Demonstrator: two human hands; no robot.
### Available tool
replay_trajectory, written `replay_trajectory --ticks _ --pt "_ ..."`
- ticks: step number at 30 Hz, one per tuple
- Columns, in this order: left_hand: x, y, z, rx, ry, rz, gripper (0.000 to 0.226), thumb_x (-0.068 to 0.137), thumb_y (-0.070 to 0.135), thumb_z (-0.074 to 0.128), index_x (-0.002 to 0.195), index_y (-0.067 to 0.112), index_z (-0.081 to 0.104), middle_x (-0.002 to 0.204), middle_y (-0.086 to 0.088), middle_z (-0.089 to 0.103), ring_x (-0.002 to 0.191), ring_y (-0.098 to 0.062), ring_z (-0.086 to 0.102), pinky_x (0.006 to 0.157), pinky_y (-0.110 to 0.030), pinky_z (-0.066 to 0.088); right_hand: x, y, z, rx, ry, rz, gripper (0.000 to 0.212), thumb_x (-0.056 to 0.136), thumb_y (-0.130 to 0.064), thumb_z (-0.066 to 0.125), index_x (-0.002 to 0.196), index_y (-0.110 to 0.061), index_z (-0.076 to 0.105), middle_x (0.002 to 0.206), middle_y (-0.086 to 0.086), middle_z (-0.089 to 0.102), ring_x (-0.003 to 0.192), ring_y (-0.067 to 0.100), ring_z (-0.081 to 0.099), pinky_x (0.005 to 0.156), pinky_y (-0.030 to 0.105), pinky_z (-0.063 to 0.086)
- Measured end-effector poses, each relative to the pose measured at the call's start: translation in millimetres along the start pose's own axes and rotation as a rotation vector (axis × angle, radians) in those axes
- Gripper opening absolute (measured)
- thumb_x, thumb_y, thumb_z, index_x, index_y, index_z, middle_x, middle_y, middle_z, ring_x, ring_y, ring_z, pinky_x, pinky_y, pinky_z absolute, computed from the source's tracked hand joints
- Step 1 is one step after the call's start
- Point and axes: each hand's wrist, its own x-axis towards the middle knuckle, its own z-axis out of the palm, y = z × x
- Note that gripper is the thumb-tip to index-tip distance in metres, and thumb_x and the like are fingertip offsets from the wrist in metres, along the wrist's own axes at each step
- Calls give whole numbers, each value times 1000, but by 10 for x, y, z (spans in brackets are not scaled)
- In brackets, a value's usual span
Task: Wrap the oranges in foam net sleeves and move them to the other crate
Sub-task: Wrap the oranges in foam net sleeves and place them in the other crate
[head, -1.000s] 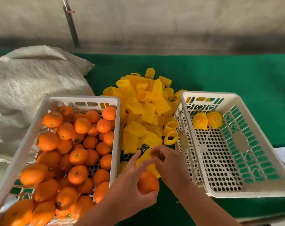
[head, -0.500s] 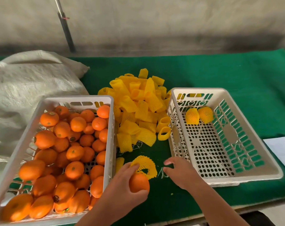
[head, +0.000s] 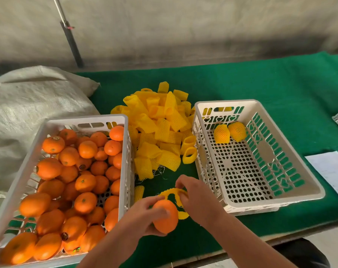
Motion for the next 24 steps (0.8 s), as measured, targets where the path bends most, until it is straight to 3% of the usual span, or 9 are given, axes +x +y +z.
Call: replay_trajectory --ticks 2,5,8,11,14,16,20,22,24 --pt "-47 38 -18 -420 -26 -105 81 57 23 94 127 22 54 136 -19 52 106 -40 72 71 -44 62 -44 15 21 -44 13 -13 22 99 -20 59 100 -37 46 83 -14 54 68 9 57 58 29 50" --pt "-64 137 -5 -794 -90 -196 66 74 26 79 133 6 55 132 -30 56 95 -43 72 70 -46 61 -76 -13 43 -90 -8 -75 34 96 -12 53 94 -40 34 87 -17 43 62 12 50 52 29 41" --pt "-23 196 18 -889 -100 -204 63 80 27 74 134 3 54 132 -31 56 98 -45 68 72 -47 62 -99 -46 40 -138 -39 -134 33 97 -5 51 95 -36 39 110 -19 46 66 15 58 56 36 50" --pt "14 245 -13 -986 -91 -180 64 82 28 74 137 4 52 137 -31 54 104 -45 65 72 -48 62 -133 -32 6 -197 -64 -175 28 96 -7 58 99 -35 52 150 -11 44 76 19 71 57 27 54" --pt "42 325 -59 -1071 -63 -127 66 80 28 74 137 3 51 137 -31 53 107 -45 64 75 -52 61 -168 -18 9 -223 -116 -184 27 95 -9 62 101 -35 70 162 -6 38 84 21 74 63 22 53" --pt "68 352 -55 -1064 -29 -88 69 75 29 75 134 2 52 135 -29 57 109 -44 65 80 -54 59 -173 -17 66 -255 -140 -150 31 97 -10 61 112 -33 76 163 -3 38 94 23 75 71 20 49" --pt "97 332 29 -896 122 55 64 71 30 80 129 15 56 133 -21 58 115 -41 64 86 -52 59 -152 -67 168 -143 -121 -17 34 97 -17 60 130 -25 65 148 -9 44 101 16 67 80 17 45" --pt "119 254 70 -678 206 151 52 69 36 85 114 27 60 129 -12 59 117 -35 63 90 -49 60 -121 -99 169 -42 -91 47 44 92 -23 69 134 -26 58 137 -16 39 99 12 62 86 18 48" --pt "126 154 89 -325 251 227 57 63 54 85 112 33 64 126 -2 62 115 -24 63 92 -40 59 -83 -115 142 39 -60 81 52 86 -26 77 133 -28 54 131 -18 34 99 10 60 86 18 52"
